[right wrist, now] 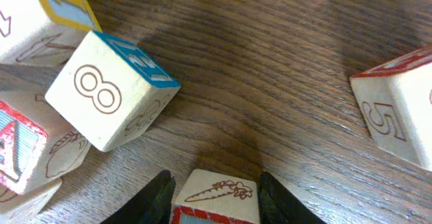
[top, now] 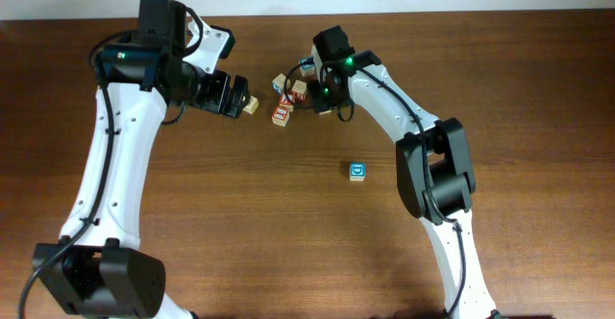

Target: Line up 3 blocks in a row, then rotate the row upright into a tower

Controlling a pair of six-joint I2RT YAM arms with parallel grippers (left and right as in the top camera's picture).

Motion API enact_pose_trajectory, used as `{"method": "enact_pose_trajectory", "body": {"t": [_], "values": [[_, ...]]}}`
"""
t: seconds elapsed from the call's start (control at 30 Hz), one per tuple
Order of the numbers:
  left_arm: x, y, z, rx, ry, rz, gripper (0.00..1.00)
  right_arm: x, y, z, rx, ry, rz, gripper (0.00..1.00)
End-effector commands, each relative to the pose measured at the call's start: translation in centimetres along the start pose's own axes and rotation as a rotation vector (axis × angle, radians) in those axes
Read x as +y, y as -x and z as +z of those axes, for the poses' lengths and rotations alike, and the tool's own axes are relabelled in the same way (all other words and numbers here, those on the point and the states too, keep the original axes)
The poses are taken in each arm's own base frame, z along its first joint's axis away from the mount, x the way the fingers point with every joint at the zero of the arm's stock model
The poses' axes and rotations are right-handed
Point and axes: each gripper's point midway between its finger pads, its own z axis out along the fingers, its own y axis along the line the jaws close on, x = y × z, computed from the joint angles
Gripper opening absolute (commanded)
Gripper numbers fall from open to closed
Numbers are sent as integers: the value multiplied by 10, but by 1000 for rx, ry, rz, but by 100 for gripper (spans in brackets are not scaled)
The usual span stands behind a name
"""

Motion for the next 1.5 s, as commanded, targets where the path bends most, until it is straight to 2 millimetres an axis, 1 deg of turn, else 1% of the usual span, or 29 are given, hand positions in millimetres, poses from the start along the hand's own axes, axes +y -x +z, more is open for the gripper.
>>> {"method": "enact_pose_trajectory", "body": {"t": [0.0,0.03,0.07,0.1,0.13,0.17,0.2,0.27,0.3,0.37,0.4,0.43,0.47,0.5,0.57,0.7,0.77,0.8,0.87,0.97,1.03,1.07,1.17,1.23,1.27,1.33,1.37,1.4,1.47], "values": [[-3,7,-6,-26,-9,23,99,5,2,-22,8,-12,63,34],[-3,7,-6,-26,-9,23,99,7,4,-47,18,-14,121,34],[-3,7,-6,-26,-9,23,99,9,1,-65,38,-19,169,32],[-3,7,-6,-26,-9,23,99,10,-5,-76,64,-25,198,30],[-3,7,-6,-26,-9,23,99,11,-16,-83,109,-32,225,29],[-3,7,-6,-26,-9,23,99,12,-28,-85,158,-38,245,29],[-3,7,-6,-26,-9,23,99,15,-48,-86,234,-51,255,29],[-3,7,-6,-26,-9,23,99,25,-68,-86,307,-63,235,29],[-3,7,-6,-26,-9,23,99,35,-83,-83,354,-75,228,28],[-3,7,-6,-26,-9,23,99,48,-104,-77,407,-104,221,28],[-3,7,-6,-26,-9,23,99,51,-116,-72,429,-140,216,28],[-3,7,-6,-26,-9,23,99,49,-130,-67,451,-199,221,27],[-3,7,-6,-26,-9,23,99,47,-137,-64,464,-229,223,26],[-3,7,-6,-26,-9,23,99,45,-140,-63,468,-249,217,26],[-3,7,-6,-26,-9,23,99,42,-141,-63,465,-264,213,26],[-3,7,-6,-26,-9,23,99,30,-144,-63,461,-330,195,27],[-3,7,-6,-26,-9,23,99,26,-149,-58,469,-340,193,28],[-3,7,-6,-26,-9,23,99,25,-154,-53,472,-341,193,32],[-3,7,-6,-26,-9,23,99,24,-156,-47,469,-340,193,35],[-3,7,-6,-26,-9,23,99,26,-150,-47,448,-330,195,40],[-3,7,-6,-26,-9,23,99,28,-141,-54,434,-325,195,43],[-3,7,-6,-26,-9,23,99,32,-132,-60,414,-317,196,44],[-3,7,-6,-26,-9,23,99,35,-112,-75,374,-298,191,45],[-3,7,-6,-26,-9,23,99,28,-85,-88,305,-273,202,52],[-3,7,-6,-26,-9,23,99,18,-68,-95,258,-262,232,54],[-3,7,-6,-26,-10,23,99,2,-42,-99,178,-226,287,57],[-3,7,-6,-26,-9,23,99,6,-30,-95,154,-127,300,58],[-3,7,-6,-26,-9,23,99,17,-22,-90,140,-34,315,57],[-3,7,-6,-26,-9,23,99,40,-9,-79,107,72,366,57]]}}
